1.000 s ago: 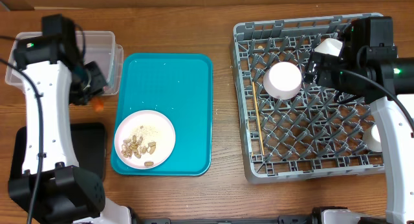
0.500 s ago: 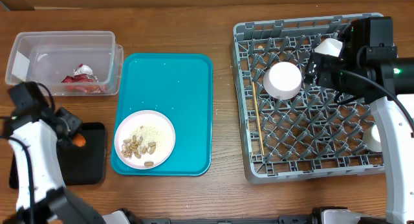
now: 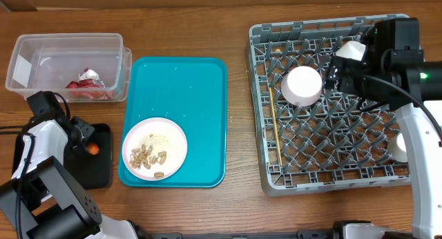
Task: Sort waste into correct bins and load items into the dishwasher
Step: 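Grasp the carrot with the left gripper and place it on the black board, then reach the left gripper to the white plate rim and grasp it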
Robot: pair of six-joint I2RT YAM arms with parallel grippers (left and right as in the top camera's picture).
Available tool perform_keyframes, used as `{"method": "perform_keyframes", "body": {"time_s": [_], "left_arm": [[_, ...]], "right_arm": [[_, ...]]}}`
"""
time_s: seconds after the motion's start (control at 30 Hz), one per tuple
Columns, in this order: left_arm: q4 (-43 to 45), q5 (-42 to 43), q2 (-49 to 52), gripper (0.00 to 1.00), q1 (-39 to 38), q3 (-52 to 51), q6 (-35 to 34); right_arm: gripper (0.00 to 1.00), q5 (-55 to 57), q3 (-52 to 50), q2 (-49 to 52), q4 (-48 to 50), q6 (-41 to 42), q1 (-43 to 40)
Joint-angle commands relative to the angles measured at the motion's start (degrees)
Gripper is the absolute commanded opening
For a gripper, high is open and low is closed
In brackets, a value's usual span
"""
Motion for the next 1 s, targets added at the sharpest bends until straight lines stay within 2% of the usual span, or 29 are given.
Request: {"method": "perform_keyframes", "body": {"time_s": [0.0,0.07,0.1,0.2,0.3,0.37,0.47,0.57,0.77,0.97], "left_arm": [[4.92,2.43,0.31,0.51,-0.13,-0.31,-0.22],[5.55,6.56,0.31,0.63,-0.13,-0.31,1.09],[4.59,8.26,0.28,0.79,-0.13,-0.26,1.95],[-1.57,8.2,-1.11,0.89,-0.39,0.87,2.34],[-3.91,7.76,-5.75,0.92,-2.6,1.53,3.21],[-4.07,7.72,-9.38,1.0,-4.9,1.55,3.23],[-4.04,6.67,-16.31,1.0,-13.9,1.55,3.17],[-4.26,5.64,-17.59,1.0,-24.17,1.55,3.23],[-5.29,5.68,-11.41,1.0,-42.34,1.55,6.95],[-5.33,5.66,-2.64,0.99,-50.38,1.55,8.28]], "right_arm": [[1.0,0.33,0.37,-0.11,0.0,-0.42,0.0],[1.0,0.33,0.37,-0.11,-0.24,-0.42,0.0],[1.0,0.33,0.37,-0.11,-0.26,-0.44,0.0],[1.0,0.33,0.37,-0.11,-0.24,-0.42,0.0],[1.0,0.35,0.37,-0.11,-0.24,-0.44,0.0],[1.0,0.33,0.37,-0.11,-0.24,-0.44,0.0],[1.0,0.33,0.37,-0.11,-0.26,-0.44,0.0],[1.0,0.33,0.37,-0.11,-0.28,-0.46,0.0],[1.0,0.33,0.37,-0.11,-1.09,-0.46,0.0],[1.0,0.33,0.35,-0.11,-1.88,-0.68,0.0]]}}
